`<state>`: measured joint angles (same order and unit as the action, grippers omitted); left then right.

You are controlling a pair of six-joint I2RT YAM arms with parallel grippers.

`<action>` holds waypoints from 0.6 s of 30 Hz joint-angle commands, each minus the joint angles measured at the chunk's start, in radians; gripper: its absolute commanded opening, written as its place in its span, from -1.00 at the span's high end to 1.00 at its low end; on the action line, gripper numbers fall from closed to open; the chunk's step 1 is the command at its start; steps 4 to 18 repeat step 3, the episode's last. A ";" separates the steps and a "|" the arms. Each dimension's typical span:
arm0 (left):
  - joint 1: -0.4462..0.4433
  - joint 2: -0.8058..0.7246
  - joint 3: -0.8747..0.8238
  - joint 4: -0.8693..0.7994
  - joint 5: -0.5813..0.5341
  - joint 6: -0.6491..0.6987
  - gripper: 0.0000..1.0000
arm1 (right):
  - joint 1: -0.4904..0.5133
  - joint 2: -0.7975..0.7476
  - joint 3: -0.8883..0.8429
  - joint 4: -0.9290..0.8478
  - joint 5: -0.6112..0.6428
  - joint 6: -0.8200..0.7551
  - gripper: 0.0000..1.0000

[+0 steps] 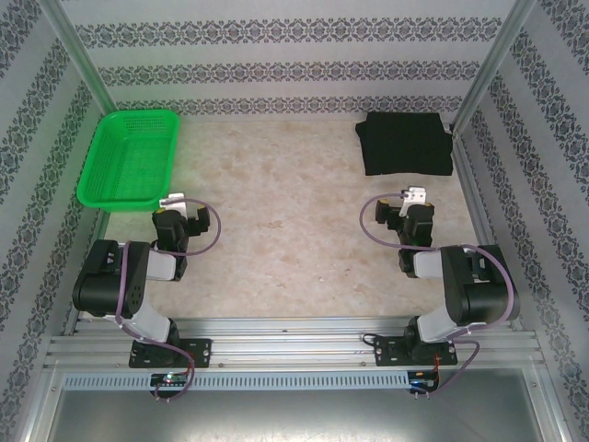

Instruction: Fold and stack the t-shirts

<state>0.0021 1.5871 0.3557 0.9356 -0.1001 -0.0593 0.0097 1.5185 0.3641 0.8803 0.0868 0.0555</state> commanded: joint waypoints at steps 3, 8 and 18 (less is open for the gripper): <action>0.007 -0.005 0.008 0.042 0.019 0.016 -0.99 | -0.008 -0.012 0.010 0.031 -0.046 -0.008 -0.96; 0.007 -0.005 0.008 0.042 0.019 0.016 -0.99 | -0.008 -0.012 0.010 0.031 -0.046 -0.008 -0.96; 0.007 -0.005 0.008 0.042 0.019 0.016 -0.99 | -0.008 -0.012 0.010 0.031 -0.046 -0.008 -0.96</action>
